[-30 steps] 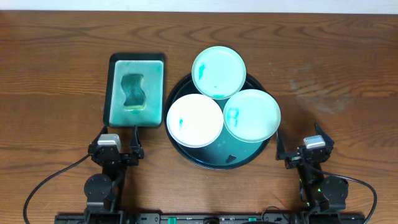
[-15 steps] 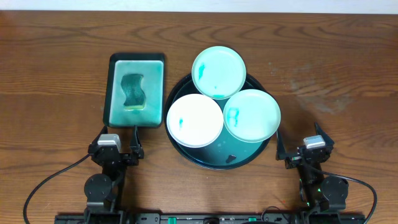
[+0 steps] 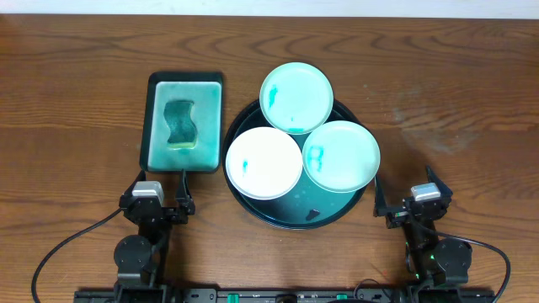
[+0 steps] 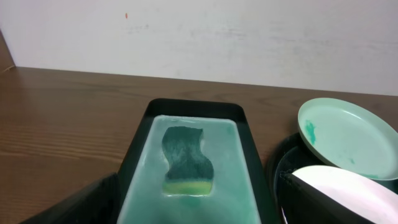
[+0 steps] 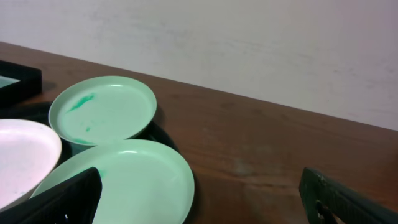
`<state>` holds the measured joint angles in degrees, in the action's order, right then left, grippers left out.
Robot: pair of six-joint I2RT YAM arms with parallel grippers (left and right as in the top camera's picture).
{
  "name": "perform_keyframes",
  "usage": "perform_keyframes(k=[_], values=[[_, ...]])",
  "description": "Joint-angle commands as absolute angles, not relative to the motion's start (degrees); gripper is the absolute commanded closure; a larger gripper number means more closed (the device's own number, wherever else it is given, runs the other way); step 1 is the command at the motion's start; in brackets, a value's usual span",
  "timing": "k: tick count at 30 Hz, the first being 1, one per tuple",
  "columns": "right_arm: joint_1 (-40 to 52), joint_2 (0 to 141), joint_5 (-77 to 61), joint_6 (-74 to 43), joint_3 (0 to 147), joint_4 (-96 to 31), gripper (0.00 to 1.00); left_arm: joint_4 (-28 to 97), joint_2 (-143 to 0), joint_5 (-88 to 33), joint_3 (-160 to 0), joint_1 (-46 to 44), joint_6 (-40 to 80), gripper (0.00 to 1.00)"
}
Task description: Clean dirty plates on tray and stack at the side
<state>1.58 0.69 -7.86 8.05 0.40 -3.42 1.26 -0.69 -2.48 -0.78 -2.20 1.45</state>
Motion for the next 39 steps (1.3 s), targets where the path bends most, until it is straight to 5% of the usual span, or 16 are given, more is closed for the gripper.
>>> perform_keyframes(k=[1, 17, 22, 29, 34, 39], values=[[1.5, 0.4, -7.6, 8.6, 0.3, -3.6, 0.01, 4.0, -0.3, -1.9, -0.2, -2.2, 1.1, 0.18], [1.5, 0.4, -7.6, 8.7, 0.3, -3.6, 0.01, 2.0, -0.3, -1.3, -0.3, -2.2, 0.3, 0.18], [1.5, 0.4, -7.6, 8.7, 0.3, -3.7, 0.01, -9.4, -0.3, -17.8, -0.3, -2.2, 0.3, 0.18], [1.5, 0.4, -7.6, 8.7, 0.3, -3.6, 0.01, -22.9, -1.9, -14.0, -4.6, -2.2, 0.2, 0.18], [1.5, 0.4, -7.6, 8.7, 0.3, -3.7, 0.01, -19.4, -16.1, -11.0, -16.0, -2.2, 0.2, 0.18], [1.5, 0.4, -7.6, 8.7, 0.3, -3.7, 0.01, 3.9, -43.2, -11.6, -39.4, -2.2, -2.0, 0.18]])
